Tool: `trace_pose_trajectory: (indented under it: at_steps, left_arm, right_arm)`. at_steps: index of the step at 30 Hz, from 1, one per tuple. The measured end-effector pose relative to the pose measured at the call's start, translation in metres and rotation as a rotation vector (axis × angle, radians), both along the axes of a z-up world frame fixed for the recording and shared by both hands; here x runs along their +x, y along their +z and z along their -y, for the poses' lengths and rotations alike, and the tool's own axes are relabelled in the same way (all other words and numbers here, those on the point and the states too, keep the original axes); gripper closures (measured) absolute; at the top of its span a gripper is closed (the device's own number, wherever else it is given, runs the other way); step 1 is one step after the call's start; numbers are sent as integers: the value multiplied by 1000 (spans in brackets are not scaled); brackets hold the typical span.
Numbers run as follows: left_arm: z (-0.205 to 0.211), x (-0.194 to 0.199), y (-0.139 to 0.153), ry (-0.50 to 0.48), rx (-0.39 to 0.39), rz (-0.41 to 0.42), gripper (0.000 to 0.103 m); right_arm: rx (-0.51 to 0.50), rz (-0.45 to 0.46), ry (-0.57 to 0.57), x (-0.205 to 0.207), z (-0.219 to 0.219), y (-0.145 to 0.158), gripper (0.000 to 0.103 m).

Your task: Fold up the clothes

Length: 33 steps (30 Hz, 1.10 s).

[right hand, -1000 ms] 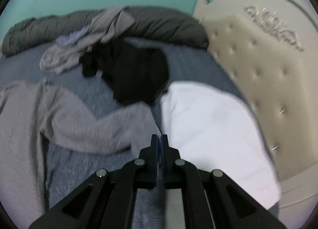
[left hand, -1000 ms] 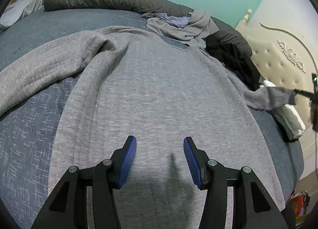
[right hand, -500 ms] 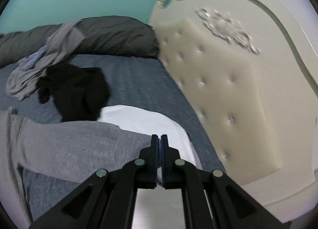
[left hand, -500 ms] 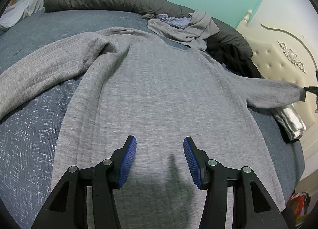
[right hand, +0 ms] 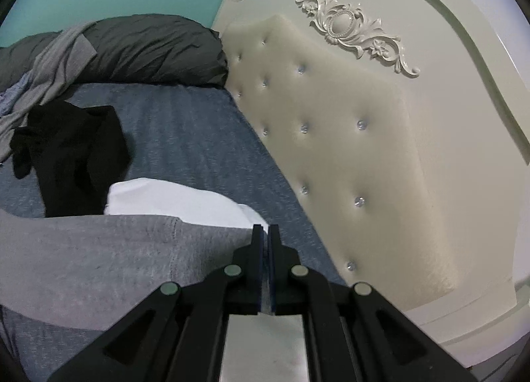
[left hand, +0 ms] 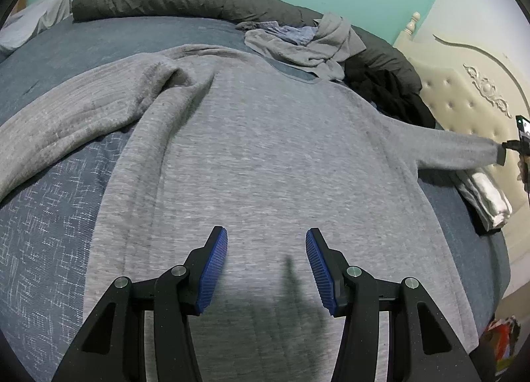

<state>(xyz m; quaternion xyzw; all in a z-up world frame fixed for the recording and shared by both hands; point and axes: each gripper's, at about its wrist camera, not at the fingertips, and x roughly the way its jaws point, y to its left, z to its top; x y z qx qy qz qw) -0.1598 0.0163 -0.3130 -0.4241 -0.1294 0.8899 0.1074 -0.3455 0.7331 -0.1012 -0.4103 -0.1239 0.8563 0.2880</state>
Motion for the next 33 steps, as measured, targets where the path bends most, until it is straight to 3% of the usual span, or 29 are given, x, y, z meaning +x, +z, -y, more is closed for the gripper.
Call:
trace_pose_trajectory:
  at_steps: [9, 14, 18, 20, 25, 29, 33]
  left_arm:
    - [-4, -1, -1, -18, 0, 7, 49]
    - [-5, 2, 4, -26, 8, -4, 49]
    - [-7, 3, 10, -39, 18, -8, 49]
    - [-8, 3, 16, -41, 22, -16, 49]
    - [-2, 6, 41, -41, 44, -32, 48]
    - [13, 11, 63, -33, 54, -27, 40]
    - [44, 14, 76, -3, 57, 10, 33]
  right_arm:
    - [13, 76, -30, -6, -19, -41, 101]
    - [-94, -64, -10, 17, -26, -25, 95]
    - [-203, -83, 4, 31, -24, -28, 59]
    - [-261, -90, 15, 36, -17, -32, 59]
    - [-364, -144, 130, 50, 42, -35, 59]
    - [-505, -200, 285, 73, 125, -37, 57]
    - [-660, -249, 399, 97, 201, -48, 46]
